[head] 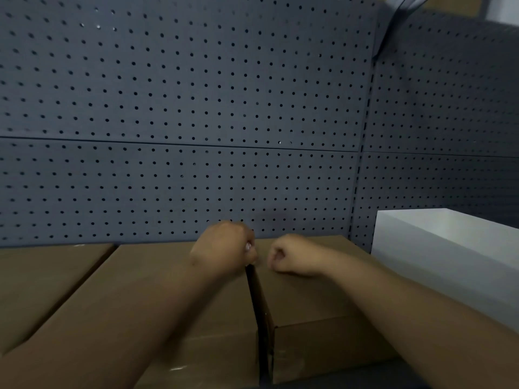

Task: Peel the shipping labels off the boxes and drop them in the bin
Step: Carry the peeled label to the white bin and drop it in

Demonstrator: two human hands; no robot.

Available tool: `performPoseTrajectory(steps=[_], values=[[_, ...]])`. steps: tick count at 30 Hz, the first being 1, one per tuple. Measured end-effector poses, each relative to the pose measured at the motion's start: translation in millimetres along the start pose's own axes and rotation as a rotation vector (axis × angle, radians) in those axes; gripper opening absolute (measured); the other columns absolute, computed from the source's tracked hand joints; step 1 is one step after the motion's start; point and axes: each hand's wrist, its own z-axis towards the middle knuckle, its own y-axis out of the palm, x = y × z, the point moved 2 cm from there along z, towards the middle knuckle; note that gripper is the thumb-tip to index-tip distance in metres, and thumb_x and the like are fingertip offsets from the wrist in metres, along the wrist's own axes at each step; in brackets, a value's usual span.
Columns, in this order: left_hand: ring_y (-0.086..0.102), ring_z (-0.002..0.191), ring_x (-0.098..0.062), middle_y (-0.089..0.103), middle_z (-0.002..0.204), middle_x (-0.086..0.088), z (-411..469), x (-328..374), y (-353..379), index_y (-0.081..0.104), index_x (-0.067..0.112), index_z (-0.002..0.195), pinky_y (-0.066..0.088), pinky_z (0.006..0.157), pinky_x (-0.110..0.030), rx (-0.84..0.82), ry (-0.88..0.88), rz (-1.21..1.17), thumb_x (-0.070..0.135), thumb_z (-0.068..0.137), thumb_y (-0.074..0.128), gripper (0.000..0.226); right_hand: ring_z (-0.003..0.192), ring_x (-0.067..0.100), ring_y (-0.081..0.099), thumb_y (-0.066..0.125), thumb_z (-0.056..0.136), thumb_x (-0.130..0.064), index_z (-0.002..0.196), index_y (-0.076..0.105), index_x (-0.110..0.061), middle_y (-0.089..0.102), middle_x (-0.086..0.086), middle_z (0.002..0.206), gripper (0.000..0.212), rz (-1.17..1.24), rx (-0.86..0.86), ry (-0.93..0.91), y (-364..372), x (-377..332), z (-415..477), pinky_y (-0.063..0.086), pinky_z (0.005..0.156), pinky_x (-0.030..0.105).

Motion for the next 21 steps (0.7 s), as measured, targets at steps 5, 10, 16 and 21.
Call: performPoseTrajectory(steps=[5, 10, 16, 21], values=[[0.057, 0.084, -0.015, 0.057, 0.093, 0.006, -1.2, 1.4, 1.4, 0.057, 0.022, 0.071, 0.042, 0.069, -0.024, -0.054, 0.004, -0.033, 0.025, 0.082, 0.058, 0.011, 0.063, 0.020, 0.049, 0.048, 0.090, -0.010, 0.063, 0.051, -0.009, 0.048, 0.008, 0.067, 0.027, -0.039, 0.065, 0.228, -5.7, 26.6, 20.5, 0.040, 0.060, 0.029], [0.062, 0.085, -0.015, 0.066, 0.095, 0.004, 2.1, -0.5, -0.5, 0.068, 0.019, 0.085, 0.052, 0.073, -0.030, -0.099, 0.007, -0.056, 0.025, 0.080, 0.058, 0.012, 0.090, 0.034, 0.065, 0.053, 0.090, -0.013, 0.095, 0.067, 0.004, 0.069, 0.023, 0.100, 0.023, 0.029, 0.021, 0.089, 3.8, 7.7, 22.3, 0.052, 0.081, 0.042], [0.063, 0.082, -0.012, 0.070, 0.093, 0.006, 1.7, 0.5, -2.5, 0.071, 0.020, 0.086, 0.053, 0.074, -0.029, -0.111, 0.013, -0.078, 0.024, 0.080, 0.057, 0.016, 0.079, 0.025, 0.058, 0.051, 0.090, -0.011, 0.087, 0.066, 0.001, 0.068, 0.023, 0.099, 0.019, 0.048, 0.104, 0.203, 2.6, 21.9, 29.7, 0.049, 0.073, 0.035], [0.062, 0.081, -0.011, 0.069, 0.093, 0.006, 0.6, 4.0, -5.5, 0.071, 0.020, 0.087, 0.050, 0.071, -0.027, -0.118, 0.019, -0.074, 0.025, 0.081, 0.057, 0.016, 0.076, 0.017, 0.054, 0.057, 0.089, -0.015, 0.092, 0.069, 0.001, 0.058, 0.005, 0.080, 0.020, 0.073, 0.004, 0.140, -0.6, 14.1, 27.8, 0.044, 0.068, 0.029]])
